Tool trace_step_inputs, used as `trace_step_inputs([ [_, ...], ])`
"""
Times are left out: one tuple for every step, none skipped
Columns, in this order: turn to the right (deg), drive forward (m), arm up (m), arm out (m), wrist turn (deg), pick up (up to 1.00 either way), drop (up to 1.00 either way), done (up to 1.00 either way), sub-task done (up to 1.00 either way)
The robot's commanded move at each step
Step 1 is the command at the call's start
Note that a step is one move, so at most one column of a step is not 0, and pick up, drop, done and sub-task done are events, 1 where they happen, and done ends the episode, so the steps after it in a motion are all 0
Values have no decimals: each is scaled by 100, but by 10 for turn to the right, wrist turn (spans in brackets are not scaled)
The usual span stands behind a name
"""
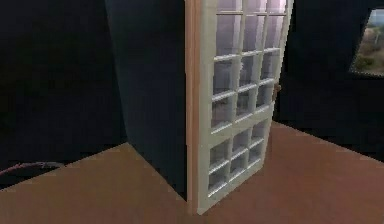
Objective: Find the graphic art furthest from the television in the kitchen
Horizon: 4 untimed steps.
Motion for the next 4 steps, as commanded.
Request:
trace_step_inputs([
  [0, 20, 0, 0, 0, 0, 0, 0, 0],
  [210, 0, 0, 0, 0, 0, 0, 0, 0],
  [0, 100, 0, 0, 0, 0, 0, 0, 0],
  [450, 0, 0, 0, 0, 0, 0, 0, 0],
])
